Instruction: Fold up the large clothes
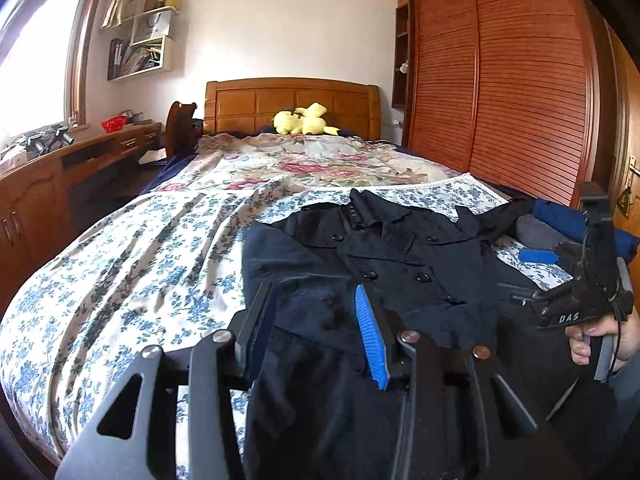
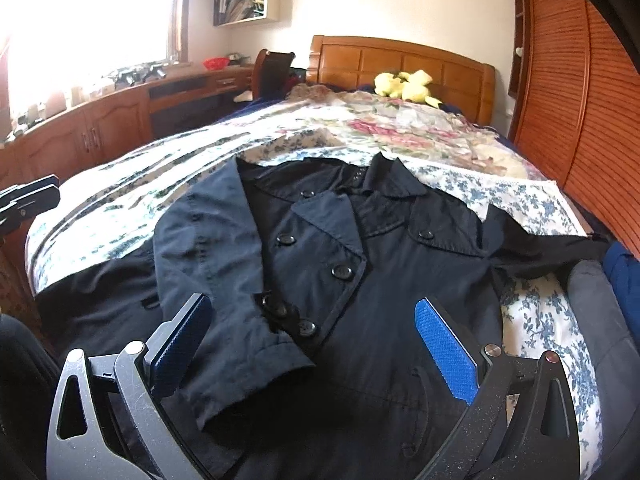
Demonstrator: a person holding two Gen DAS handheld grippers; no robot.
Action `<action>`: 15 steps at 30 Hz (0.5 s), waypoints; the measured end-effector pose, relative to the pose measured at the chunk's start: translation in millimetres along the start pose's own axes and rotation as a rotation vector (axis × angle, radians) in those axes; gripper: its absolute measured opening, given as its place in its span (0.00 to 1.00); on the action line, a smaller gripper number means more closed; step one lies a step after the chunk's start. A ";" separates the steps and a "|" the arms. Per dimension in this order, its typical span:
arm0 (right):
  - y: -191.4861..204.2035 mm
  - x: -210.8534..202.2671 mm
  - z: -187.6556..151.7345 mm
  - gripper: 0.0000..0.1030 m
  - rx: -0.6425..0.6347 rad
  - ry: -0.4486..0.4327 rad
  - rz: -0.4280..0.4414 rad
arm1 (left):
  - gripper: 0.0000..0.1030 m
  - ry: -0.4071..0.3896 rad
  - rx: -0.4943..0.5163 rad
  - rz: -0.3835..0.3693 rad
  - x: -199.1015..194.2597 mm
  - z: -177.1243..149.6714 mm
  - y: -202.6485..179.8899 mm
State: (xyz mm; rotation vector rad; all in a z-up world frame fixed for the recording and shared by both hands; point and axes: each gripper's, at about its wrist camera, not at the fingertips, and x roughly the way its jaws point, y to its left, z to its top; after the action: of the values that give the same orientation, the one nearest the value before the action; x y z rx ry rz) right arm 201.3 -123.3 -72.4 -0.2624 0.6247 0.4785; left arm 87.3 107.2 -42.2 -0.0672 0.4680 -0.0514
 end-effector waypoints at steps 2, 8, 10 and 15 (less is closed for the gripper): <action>3.1 6.6 -2.5 1.00 -0.008 0.021 0.004 | 0.39 0.002 -0.003 0.009 -0.6 -2.5 3.5; 5.4 45.4 -21.4 0.99 -0.003 0.132 0.036 | 0.39 0.012 -0.001 0.026 0.5 -7.6 8.0; 5.2 58.8 -29.7 0.93 0.018 0.179 0.084 | 0.39 0.012 -0.007 0.024 1.3 -7.7 9.5; 11.3 63.7 -40.6 0.24 0.027 0.215 0.200 | 0.39 0.020 -0.020 0.017 4.3 -8.6 11.6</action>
State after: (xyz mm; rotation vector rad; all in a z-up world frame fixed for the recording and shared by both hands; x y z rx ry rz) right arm 220.5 -106.6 -144.4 -0.2287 0.8720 0.6389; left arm 87.6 118.0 -52.6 -0.0828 0.4894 -0.0306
